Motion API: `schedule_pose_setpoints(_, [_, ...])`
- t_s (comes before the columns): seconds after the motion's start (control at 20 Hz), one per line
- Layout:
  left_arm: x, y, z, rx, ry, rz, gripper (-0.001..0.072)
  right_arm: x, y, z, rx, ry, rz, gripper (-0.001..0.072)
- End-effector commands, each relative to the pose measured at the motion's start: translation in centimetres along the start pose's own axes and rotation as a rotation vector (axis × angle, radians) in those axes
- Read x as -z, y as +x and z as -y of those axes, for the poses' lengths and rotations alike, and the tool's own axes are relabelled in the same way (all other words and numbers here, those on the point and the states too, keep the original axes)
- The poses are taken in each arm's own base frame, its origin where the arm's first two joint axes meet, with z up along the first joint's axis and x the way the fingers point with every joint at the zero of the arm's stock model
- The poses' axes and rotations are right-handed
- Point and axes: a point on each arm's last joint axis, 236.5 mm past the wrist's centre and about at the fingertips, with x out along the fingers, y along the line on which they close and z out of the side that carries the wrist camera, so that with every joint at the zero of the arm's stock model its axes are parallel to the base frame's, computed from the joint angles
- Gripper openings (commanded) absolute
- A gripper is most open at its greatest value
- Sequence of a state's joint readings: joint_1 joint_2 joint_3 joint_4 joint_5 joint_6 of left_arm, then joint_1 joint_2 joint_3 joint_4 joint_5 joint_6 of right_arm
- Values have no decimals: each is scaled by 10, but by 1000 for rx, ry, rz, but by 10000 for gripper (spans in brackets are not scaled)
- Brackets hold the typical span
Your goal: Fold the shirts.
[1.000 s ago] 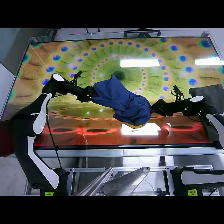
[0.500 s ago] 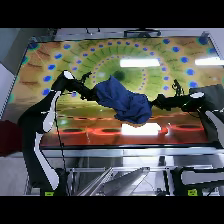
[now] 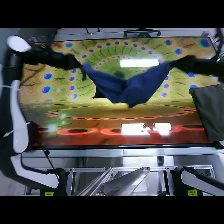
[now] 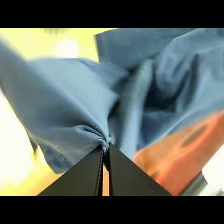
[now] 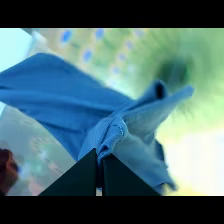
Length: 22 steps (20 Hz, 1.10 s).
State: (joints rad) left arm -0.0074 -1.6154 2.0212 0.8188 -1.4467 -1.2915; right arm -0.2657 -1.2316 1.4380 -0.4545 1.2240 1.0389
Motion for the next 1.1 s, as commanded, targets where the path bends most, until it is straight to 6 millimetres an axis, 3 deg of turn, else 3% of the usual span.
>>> schedule_pose_setpoints(0.0, [-43,-118,78,-36,144,304,-5,-43,-75,-116,-3,-300,177,14])
schedule_pose_setpoints(0.1, [-41,-169,97,-96,167,425,-2,-49,-111,-148,96,-427,276,14])
schedule_pose_setpoints(0.25, [-24,-215,112,-173,190,515,20,-42,-155,-193,180,-561,379,15])
schedule_pose_setpoints(0.35, [-19,-234,116,-222,219,570,20,-35,-167,-214,178,-601,406,15])
schedule_pose_setpoints(0.45, [-25,-244,115,-259,248,641,20,-27,-163,-209,168,-565,380,15])
schedule_pose_setpoints(0.55, [-31,-234,97,-265,232,647,20,-19,-140,-173,164,-467,311,15])
schedule_pose_setpoints(0.65, [-32,-191,67,-233,209,548,20,-3,-107,-118,173,-337,223,15])
schedule_pose_setpoints(0.8, [-28,-99,9,-159,142,368,20,41,-51,-17,208,-95,81,15])
schedule_pose_setpoints(0.95, [-6,6,-55,-109,82,195,25,103,-1,99,315,149,-11,21])
schedule_pose_setpoints(1.0, [4,39,-80,-109,49,158,153,126,13,135,354,226,-32,23])
schedule_pose_setpoints(1.05, [11,64,-105,-120,9,142,343,147,26,168,387,284,-60,23])
